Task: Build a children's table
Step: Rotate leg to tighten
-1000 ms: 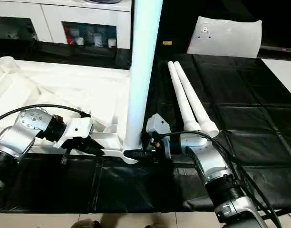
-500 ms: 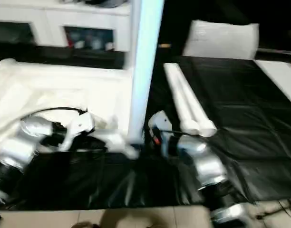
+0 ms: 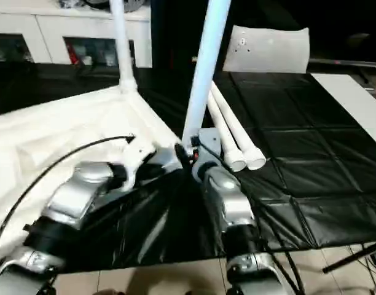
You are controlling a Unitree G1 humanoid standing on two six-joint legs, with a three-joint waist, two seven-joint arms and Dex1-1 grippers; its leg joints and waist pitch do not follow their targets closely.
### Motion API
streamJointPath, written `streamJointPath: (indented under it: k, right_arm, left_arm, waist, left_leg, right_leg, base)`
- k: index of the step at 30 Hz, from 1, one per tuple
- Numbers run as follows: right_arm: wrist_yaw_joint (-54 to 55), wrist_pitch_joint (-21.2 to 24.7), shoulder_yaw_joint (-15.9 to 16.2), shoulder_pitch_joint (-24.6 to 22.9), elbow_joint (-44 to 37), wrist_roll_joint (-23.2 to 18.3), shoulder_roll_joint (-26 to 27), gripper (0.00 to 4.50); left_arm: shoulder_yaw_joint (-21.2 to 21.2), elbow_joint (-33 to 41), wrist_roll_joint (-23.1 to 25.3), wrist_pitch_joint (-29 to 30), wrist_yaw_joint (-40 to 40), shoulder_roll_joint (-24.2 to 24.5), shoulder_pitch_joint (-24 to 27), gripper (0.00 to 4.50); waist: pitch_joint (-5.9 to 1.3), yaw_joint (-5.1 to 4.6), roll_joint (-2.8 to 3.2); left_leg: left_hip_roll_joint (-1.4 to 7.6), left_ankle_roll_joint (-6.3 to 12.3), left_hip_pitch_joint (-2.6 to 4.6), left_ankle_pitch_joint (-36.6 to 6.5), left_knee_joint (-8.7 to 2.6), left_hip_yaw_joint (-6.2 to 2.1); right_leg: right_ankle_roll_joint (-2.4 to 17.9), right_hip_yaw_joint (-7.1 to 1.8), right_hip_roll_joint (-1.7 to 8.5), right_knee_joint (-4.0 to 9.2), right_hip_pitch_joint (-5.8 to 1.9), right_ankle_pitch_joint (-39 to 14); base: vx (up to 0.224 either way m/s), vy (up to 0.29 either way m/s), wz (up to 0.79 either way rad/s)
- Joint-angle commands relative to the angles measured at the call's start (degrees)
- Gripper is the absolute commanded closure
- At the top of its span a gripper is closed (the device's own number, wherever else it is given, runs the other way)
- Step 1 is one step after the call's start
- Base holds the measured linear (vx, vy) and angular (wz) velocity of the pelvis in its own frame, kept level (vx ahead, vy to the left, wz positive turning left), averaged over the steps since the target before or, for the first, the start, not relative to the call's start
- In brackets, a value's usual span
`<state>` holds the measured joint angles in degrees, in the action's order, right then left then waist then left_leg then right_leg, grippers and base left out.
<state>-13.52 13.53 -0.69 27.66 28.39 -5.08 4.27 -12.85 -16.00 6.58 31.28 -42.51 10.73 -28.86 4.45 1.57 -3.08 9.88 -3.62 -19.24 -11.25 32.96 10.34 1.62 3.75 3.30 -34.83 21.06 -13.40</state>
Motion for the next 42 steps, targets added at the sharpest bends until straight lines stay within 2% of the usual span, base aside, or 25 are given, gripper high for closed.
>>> streamJointPath:
  k: [1,2,4,5,6,7,8,9,10,11,12,16,19,22,24,26,29,34,36,39,42]
  right_arm:
    - [-5.98,1.63,5.42,-1.15,0.92,-2.56,4.82,1.08]
    - [-6.88,1.23,5.22,-1.57,0.38,-2.45,3.89,1.08]
    - [-8.89,-0.39,5.26,-2.68,-0.96,-1.97,0.97,0.73]
    - [-8.89,-0.39,5.26,-2.68,-0.96,-1.97,0.97,0.73]
    - [-9.84,-0.74,5.35,-3.09,-1.53,-1.98,-0.15,0.63]
    - [-11.32,-1.32,5.24,-3.68,-2.4,-1.98,-1.67,0.52]
    - [-12.75,-1.72,5.11,-4.17,-3.18,-2.1,-2.9,0.52]
    - [-16.24,-2.41,4.75,-5.18,-5.11,-2.82,-5.61,0.43]
    - [-18.74,-2.59,4.27,-5.74,-6.41,-3.64,-7.39,0.3]
    - [-20.14,-2.66,3.97,-6.07,-7.16,-4.11,-8.35,0.21]
    - [-23.78,-3.16,3.78,-6.61,-8.49,-4.65,-10.87,0.15]
    - [-28.81,-3.65,3.77,-6.95,-9.76,-5.26,-14.47,0.04]
    - [-38.03,-5.1,5.53,-6.39,-10.85,-6.33,-20.61,0.04]
    - [-40.9,-5.72,6.55,-5.96,-11.04,-6.22,-22.09,0.04]
    - [-45.44,-5.82,7.7,-4.84,-10.18,-6.52,-23.67,0.04]
    - [-48.17,-6.56,9.0,-4.1,-9.45,-5.9,-24.54,0.04]
    - [-52.54,-7.99,11.71,-2.32,-7.64,-5.02,-25.36,0.04]
    - [-55.85,-10.04,14.43,0.47,-3.66,-3.54,-24.85,0.04]
    - [-57.22,-10.49,15.19,1.06,-2.89,-3.32,-24.68,0.3]
    - [-59.13,-10.8,16.41,1.67,-2.22,-3.29,-24.55,0.4]
    - [-60.96,-11.05,17.44,2.13,-1.56,-3.62,-24.48,0.79]
  left_arm:
    - [-2.71,-1.47,0.69,-1.23,1.77,-0.59,-1.47,4.5]
    - [-2.74,-1.33,0.78,-1.64,0.65,0.68,-1.08,4.5]
    - [-2.85,-1.13,0.7,-3.88,-2.49,3.86,-0.02,4.5]
    - [-2.85,-1.13,0.7,-3.88,-2.49,3.86,-0.02,4.5]
    - [-2.82,-1.0,0.52,-4.41,-3.36,4.71,0.35,4.5]
    - [-2.7,-1.04,0.41,-5.79,-4.57,5.84,0.84,4.5]
    - [-2.51,-1.12,0.32,-6.3,-5.36,6.69,1.16,4.5]
    - [-2.69,-1.52,0.04,-8.77,-7.9,8.77,1.71,4.5]
    - [-2.95,-1.78,-0.31,-10.03,-9.59,10.17,2.06,4.5]
    - [-3.15,-1.87,-0.55,-10.67,-10.46,10.95,2.28,4.5]
    - [-4.02,-2.36,-0.93,-13.85,-13.35,12.95,2.59,4.5]
    - [-4.56,-2.96,-2.01,-17.06,-17.59,15.17,2.74,4.5]
    - [-6.92,-5.7,-1.65,-22.65,-25.12,19.49,1.59,4.5]
    - [-7.53,-7.1,-1.33,-24.17,-26.67,20.37,0.71,4.5]
    - [-8.04,-7.99,-2.82,-25.29,-30.83,20.89,-0.28,4.5]
    - [-8.63,-8.18,-3.68,-26.55,-34.19,21.38,-0.84,4.5]
    - [-10.38,-8.53,-3.98,-28.39,-39.14,22.24,-2.24,4.5]
    - [-12.67,-9.2,-4.36,-30.55,-44.57,22.41,-4.04,4.5]
    - [-13.08,-9.64,-3.95,-31.24,-45.47,22.1,-4.59,4.5]
    - [-13.49,-10.87,-3.35,-32.5,-46.0,21.59,-5.47,4.5]
    - [-13.76,-12.38,-2.93,-33.78,-46.51,21.24,-6.31,4.5]
  waist:
    - [-2.05,-0.21,0.68]
    - [-2.12,-0.19,0.84]
    - [-2.38,-0.06,0.64]
    - [-2.44,-0.04,0.67]
    - [-2.69,-0.01,0.85]
    - [-2.8,-0.07,0.78]
    - [-2.91,0.19,0.98]
    - [-3.18,0.36,0.85]
    - [-3.09,0.3,0.82]
    - [-3.1,0.32,0.76]
    - [-3.22,0.24,0.84]
    - [-3.29,0.33,0.86]
    - [-3.16,0.37,0.85]
    - [-2.94,0.4,0.74]
    - [-2.96,0.45,0.76]
    - [-2.95,0.51,0.53]
    - [-3.12,0.77,0.6]
    - [-3.16,1.93,0.64]
    - [-3.19,2.1,0.58]
    - [-3.2,2.29,0.55]
    - [-3.22,2.59,0.53]
  left_leg:
    - [3.77,-0.39,0.05,-17.75,-4.9,-2.18]
    - [3.83,-0.21,-0.13,-17.0,-5.02,-2.28]
    - [3.73,0.67,-0.33,-15.28,-4.71,-1.97]
    - [3.78,0.91,-0.43,-14.24,-4.65,-1.93]
    - [3.77,1.26,-0.69,-11.76,-4.52,-1.83]
    - [3.79,1.58,-0.7,-10.69,-4.44,-1.71]
    - [3.73,2.26,-0.69,-9.07,-4.14,-1.49]
    - [3.69,3.1,-0.93,-6.28,-3.96,-1.46]
    - [3.64,4.03,-1.16,-4.82,-3.95,-1.37]
    - [3.58,4.39,-1.29,-4.63,-3.86,-1.37]
    - [3.64,5.08,-1.17,-4.38,-3.86,-1.41]
    - [3.77,5.68,-0.81,-3.38,-3.65,-1.26]
    - [3.75,6.0,-0.73,-4.7,-3.63,-1.2]
    - [3.81,5.05,-0.5,-7.1,-3.73,-1.08]
    - [3.88,4.55,-0.54,-7.13,-3.75,-1.16]
    - [3.87,4.7,-0.56,-6.31,-3.7,-1.13]
    - [3.94,5.4,-0.37,-4.69,-3.54,-0.99]
    - [4.13,5.67,-0.3,-3.55,-3.47,-0.81]
    - [4.2,5.52,-0.45,-3.48,-3.48,-0.85]
    - [4.14,5.3,-0.46,-3.86,-3.45,-0.84]
    - [4.15,5.09,-0.38,-4.46,-3.42,-0.8]
  right_leg:
    - [6.65,-3.96,5.74,5.98,-0.37,-22.21]
    - [6.99,-3.92,5.74,5.79,-0.55,-20.8]
    - [7.73,-4.13,5.87,5.65,-0.79,-18.63]
    - [8.09,-4.16,5.89,5.48,-0.86,-17.45]
    - [8.96,-4.1,5.74,5.05,-1.13,-13.88]
    - [9.41,-4.07,5.58,4.83,-1.15,-12.04]
    - [9.82,-4.01,5.63,4.85,-1.15,-9.95]
    - [10.77,-3.95,5.56,4.25,-1.56,-5.35]
    - [11.45,-3.81,5.3,3.99,-1.71,-2.23]
    - [11.6,-3.78,5.31,3.89,-1.84,-1.45]
    - [12.49,-3.66,5.35,3.83,-1.91,-0.7]
    - [13.96,-3.66,5.19,3.37,-1.83,2.0]
    - [14.18,-3.61,5.17,3.55,-1.83,0.58]
    - [13.92,-3.71,5.35,3.88,-1.65,-3.93]
    - [13.98,-3.71,5.47,3.96,-1.69,-5.34]
    - [14.18,-3.73,5.44,3.79,-1.67,-4.68]
    - [15.25,-3.69,5.38,3.31,-1.54,-1.13]
    - [15.97,-3.52,5.44,2.88,-1.54,0.63]
    - [15.98,-3.51,5.58,2.76,-1.67,0.94]
    - [15.82,-3.48,5.58,2.83,-1.73,0.45]
    - [15.44,-3.54,5.62,2.98,-1.67,-0.85]
  base:
    - [0.0,0.0,0.0]
    - [0.0,0.0,0.0]
    - [0.0,0.0,0.0]
    - [0.0,0.0,0.0]
    - [0.0,0.0,0.0]
    - [0.0,0.0,0.0]
    - [0.0,0.0,0.0]
    - [0.0,0.0,0.0]
    - [0.0,0.0,0.0]
    - [0.0,0.0,0.0]
    - [0.0,0.0,0.0]
    - [0.0,0.0,0.0]
    - [0.0,0.0,0.0]
    - [0.0,0.0,0.0]
    - [0.0,0.0,0.0]
    - [0.0,0.0,0.0]
    - [0.0,0.0,0.0]
    - [0.0,0.0,0.0]
    - [0.0,0.0,0.0]
    - [0.0,0.0,0.0]
    - [0.0,0.0,0.0]
